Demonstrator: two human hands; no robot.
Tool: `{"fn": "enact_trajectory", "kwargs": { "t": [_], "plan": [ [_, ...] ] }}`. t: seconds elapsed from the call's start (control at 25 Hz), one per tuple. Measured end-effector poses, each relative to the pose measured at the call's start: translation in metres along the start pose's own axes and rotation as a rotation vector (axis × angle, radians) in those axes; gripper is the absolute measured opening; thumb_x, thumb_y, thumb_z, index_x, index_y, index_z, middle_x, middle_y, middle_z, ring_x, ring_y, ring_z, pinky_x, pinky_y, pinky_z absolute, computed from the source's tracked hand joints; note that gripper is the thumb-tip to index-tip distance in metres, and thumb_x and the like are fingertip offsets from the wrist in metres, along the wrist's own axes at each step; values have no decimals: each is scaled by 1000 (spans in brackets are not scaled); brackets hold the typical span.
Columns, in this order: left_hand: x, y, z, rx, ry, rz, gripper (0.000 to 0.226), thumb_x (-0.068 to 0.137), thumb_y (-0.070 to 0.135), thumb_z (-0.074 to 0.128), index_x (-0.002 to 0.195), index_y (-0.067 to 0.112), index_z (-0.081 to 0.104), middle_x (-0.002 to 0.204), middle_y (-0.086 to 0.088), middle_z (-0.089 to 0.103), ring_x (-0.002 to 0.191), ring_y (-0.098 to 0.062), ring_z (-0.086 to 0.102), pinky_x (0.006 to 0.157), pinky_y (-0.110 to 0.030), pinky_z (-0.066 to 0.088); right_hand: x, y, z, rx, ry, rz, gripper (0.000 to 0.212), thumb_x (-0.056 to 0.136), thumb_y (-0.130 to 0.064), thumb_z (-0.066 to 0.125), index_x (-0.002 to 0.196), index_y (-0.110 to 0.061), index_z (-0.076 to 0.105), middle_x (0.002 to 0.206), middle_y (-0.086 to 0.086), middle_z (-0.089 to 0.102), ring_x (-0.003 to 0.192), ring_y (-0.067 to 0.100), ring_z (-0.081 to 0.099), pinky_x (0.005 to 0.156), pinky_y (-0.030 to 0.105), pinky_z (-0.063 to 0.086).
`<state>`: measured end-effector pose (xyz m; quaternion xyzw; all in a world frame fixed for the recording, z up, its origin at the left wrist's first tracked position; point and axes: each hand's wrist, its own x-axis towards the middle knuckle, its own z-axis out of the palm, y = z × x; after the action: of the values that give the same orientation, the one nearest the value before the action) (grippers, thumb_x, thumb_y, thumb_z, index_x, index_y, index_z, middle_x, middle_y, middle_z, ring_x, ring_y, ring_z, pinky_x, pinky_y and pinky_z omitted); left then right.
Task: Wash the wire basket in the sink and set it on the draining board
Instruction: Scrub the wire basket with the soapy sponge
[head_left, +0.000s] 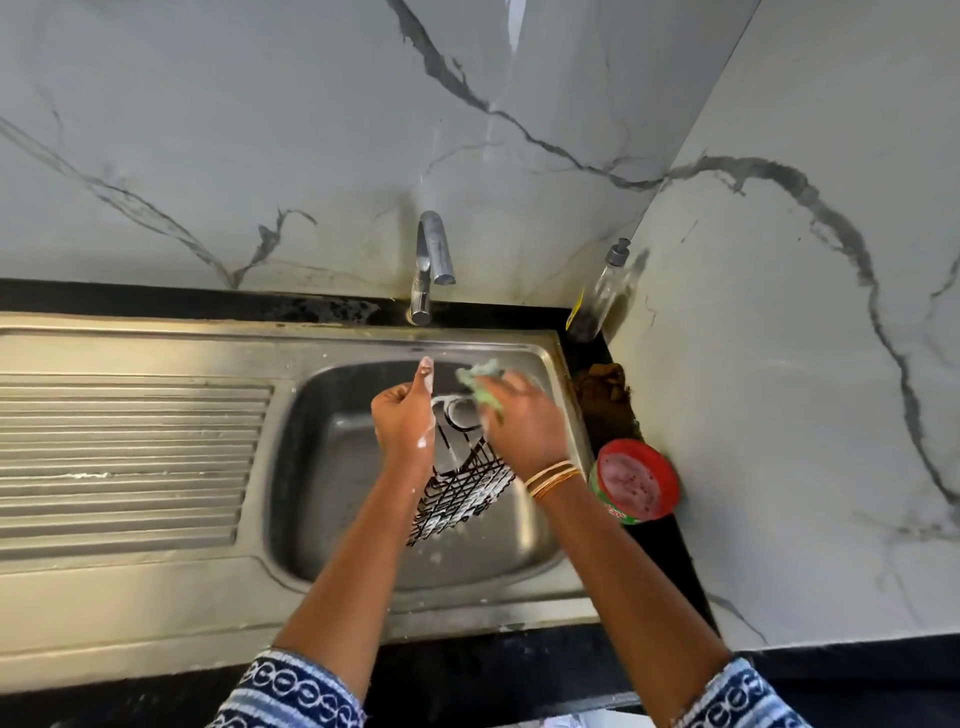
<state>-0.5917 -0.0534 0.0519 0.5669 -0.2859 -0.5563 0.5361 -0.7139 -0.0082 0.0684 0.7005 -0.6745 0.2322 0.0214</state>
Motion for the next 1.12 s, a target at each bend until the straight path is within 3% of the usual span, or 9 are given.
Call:
{"fn": "enact_trajectory", "kwargs": {
  "t": [0.12, 0.32, 0.44, 0.52, 0.68, 0.8, 0.88, 1.0, 1.12],
  "plan": [
    [-2, 5, -3, 24, 107, -30, 53, 85, 33, 73, 47, 18, 37, 37, 11, 36, 39, -7, 32, 49, -24, 32, 6, 19, -11, 110, 36, 256, 35, 91, -25, 48, 121, -18, 65, 112, 12, 67, 95, 30, 65, 79, 33, 50],
    [15, 9, -15, 29, 194, -69, 43, 81, 26, 76, 50, 17, 49, 47, 3, 50, 49, -12, 46, 63, -25, 43, -27, -41, 16, 49, 2, -120, 34, 86, -27, 52, 116, -18, 67, 102, 12, 70, 63, 23, 67, 51, 31, 56],
    [30, 3, -30, -14, 202, -86, 50, 83, 16, 73, 48, 17, 38, 37, 9, 38, 47, -14, 36, 65, -29, 38, -9, 5, 18, 75, 8, 272, 42, 88, -31, 44, 120, -11, 64, 115, 17, 66, 96, 33, 66, 81, 37, 53],
    [35, -1, -34, 16, 193, -84, 50, 83, 12, 69, 47, 17, 35, 38, 7, 35, 47, -14, 31, 64, -29, 35, -4, -5, 24, 115, -20, 385, 38, 93, -29, 44, 120, -9, 63, 113, 15, 66, 99, 32, 64, 84, 34, 49],
    [51, 1, -31, 73, 160, -91, 47, 81, 9, 67, 46, 17, 37, 33, 11, 35, 46, -15, 33, 57, -26, 34, -5, -67, 44, 51, 45, -8, 34, 86, -27, 47, 110, -17, 68, 94, 7, 72, 69, 23, 67, 61, 30, 56],
    [61, 1, -35, 42, 129, -134, 48, 83, 8, 64, 49, 18, 32, 32, 12, 30, 45, -14, 26, 51, -26, 28, 20, -23, 48, 73, 64, 399, 34, 95, -26, 47, 119, -10, 63, 104, 15, 69, 91, 31, 66, 80, 37, 54],
    [64, 0, -38, 60, 129, -143, 47, 83, 7, 63, 50, 18, 31, 35, 10, 29, 45, -13, 24, 50, -25, 26, 39, 6, 56, 229, 21, 640, 32, 95, -24, 52, 116, -3, 65, 108, 19, 68, 100, 32, 62, 87, 36, 48],
    [66, 3, -43, 24, 106, -180, 44, 85, 6, 61, 54, 19, 33, 41, 7, 28, 43, -12, 22, 49, -26, 23, 60, 21, 63, 621, -90, 768, 27, 91, -19, 57, 107, -1, 69, 92, 17, 70, 79, 27, 61, 71, 32, 46],
    [70, 4, -49, 11, 124, -233, 35, 87, 10, 61, 59, 16, 41, 54, -1, 38, 46, -12, 32, 51, -26, 29, 61, 27, 71, 1112, -171, 873, 30, 84, -34, 63, 103, -12, 72, 87, 6, 68, 78, 21, 62, 70, 35, 53]
  ]
}}
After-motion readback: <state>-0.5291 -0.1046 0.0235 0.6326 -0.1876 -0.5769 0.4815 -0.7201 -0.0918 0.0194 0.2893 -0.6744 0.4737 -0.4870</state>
